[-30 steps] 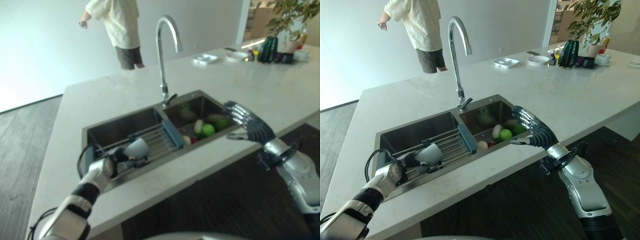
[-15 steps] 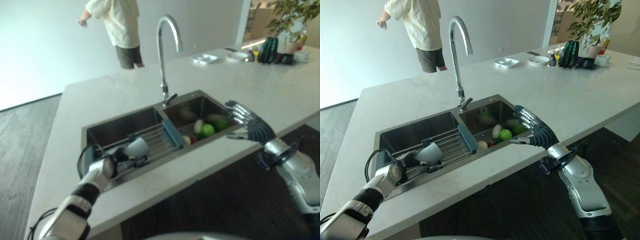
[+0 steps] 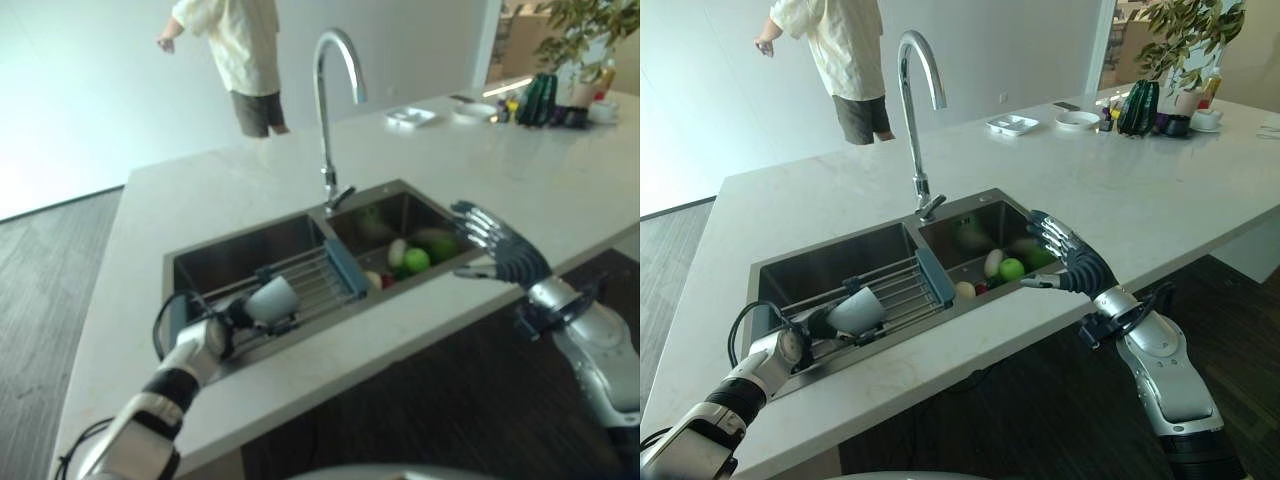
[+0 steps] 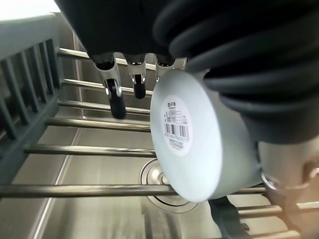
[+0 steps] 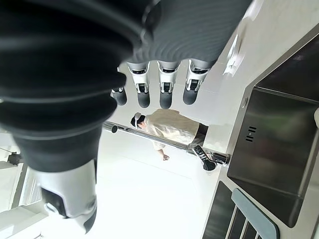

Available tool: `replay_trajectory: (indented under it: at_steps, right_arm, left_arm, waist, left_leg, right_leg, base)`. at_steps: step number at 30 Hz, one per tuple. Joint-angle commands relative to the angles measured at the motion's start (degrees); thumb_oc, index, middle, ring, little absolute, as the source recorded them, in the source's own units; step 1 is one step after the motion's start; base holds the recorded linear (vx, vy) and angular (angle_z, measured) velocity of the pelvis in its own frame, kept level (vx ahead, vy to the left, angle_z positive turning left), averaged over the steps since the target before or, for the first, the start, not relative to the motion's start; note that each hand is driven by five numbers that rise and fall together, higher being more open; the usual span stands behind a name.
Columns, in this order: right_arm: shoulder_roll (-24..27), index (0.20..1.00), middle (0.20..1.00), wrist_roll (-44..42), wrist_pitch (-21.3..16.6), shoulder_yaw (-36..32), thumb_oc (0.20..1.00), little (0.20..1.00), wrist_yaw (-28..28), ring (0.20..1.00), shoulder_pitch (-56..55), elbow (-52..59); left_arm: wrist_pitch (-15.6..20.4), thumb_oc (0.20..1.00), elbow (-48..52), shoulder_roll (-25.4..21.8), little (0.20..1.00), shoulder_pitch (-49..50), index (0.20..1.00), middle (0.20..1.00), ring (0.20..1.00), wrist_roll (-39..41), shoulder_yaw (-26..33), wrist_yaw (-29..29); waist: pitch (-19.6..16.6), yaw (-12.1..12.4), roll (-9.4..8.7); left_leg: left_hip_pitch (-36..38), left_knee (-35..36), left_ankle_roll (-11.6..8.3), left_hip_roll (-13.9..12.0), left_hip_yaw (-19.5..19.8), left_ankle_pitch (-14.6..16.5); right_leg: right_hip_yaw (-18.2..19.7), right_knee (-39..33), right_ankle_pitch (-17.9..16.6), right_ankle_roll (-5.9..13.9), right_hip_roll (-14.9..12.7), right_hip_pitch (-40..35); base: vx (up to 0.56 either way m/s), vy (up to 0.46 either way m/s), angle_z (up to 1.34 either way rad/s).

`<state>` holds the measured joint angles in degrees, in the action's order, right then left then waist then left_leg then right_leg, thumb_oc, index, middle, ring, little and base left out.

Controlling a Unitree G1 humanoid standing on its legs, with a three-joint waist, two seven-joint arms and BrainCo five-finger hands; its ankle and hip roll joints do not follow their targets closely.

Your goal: Place the dishes in the dishwasher.

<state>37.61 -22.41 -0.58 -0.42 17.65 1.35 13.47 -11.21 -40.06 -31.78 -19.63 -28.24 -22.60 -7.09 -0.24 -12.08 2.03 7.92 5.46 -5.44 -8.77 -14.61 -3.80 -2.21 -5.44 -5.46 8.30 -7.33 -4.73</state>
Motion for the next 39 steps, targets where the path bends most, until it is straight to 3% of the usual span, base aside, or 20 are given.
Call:
replay_trajectory:
  at_steps: [1, 16, 23, 39]
  right_arm:
    - [-1.5, 1.0, 1.0, 0.8, -4.3, -0.4, 1.0, 1.0, -1.3, 1.0, 2.9, 2.1]
    - [-1.6, 1.0, 1.0, 0.9, -4.5, 0.3, 1.0, 1.0, -2.5, 1.0, 3.4, 2.3]
    - [-1.7, 1.0, 1.0, 1.1, -4.8, -0.5, 1.0, 1.0, -2.8, 1.0, 2.7, 2.4]
    - [-1.9, 1.0, 1.0, 1.7, -4.1, -0.4, 1.0, 1.0, -3.0, 1.0, 2.6, 2.8]
  left_arm:
    - [-0.4, 1.0, -1.3, -2.5, 1.0, -2.4, 1.0, 1.0, 1.0, -1.3, -0.1, 0.0]
    - [-0.1, 1.0, 1.8, -4.6, 1.0, -1.9, 1.0, 1.0, 1.0, -0.4, 0.8, 2.5]
    - [-0.7, 1.0, 9.5, -7.4, 1.0, -2.0, 1.0, 1.0, 1.0, 3.0, 2.5, 5.0]
    - [-1.5, 1.0, 12.9, -8.6, 1.0, -2.3, 1.0, 1.0, 1.0, 3.1, 2.1, 2.2]
  waist:
    - [2.3, 0.1, -0.73]
    - [2.7, 1.1, -0.84]
    - [3.0, 1.6, -0.84]
    - [2.6, 1.6, -0.66]
  left_leg:
    - [2.0, -0.5, 1.06, 0.2, 0.4, 2.7]
    - [1.6, -0.5, 0.91, 0.2, 1.3, 2.6]
    - [1.6, -0.5, 0.87, 0.2, 1.5, 2.6]
    - [1.6, -0.5, 0.91, 0.3, 1.7, 2.6]
  right_leg:
    - [-2.8, 0.4, 1.1, 1.48, -1.1, -1.6]
    - [-3.9, 0.4, 1.2, 1.51, -1.4, -1.6]
    - [-4.3, 0.4, 1.3, 1.46, -1.4, -1.8]
    - [-3.9, 0.4, 1.4, 1.5, -1.4, -1.8]
  base:
    - [0.0, 0.0, 0.0]
    - [0.0, -0.001, 0.03]
    - [0.0, 0.0, 0.02]
    - [0.0, 0.0, 0.0]
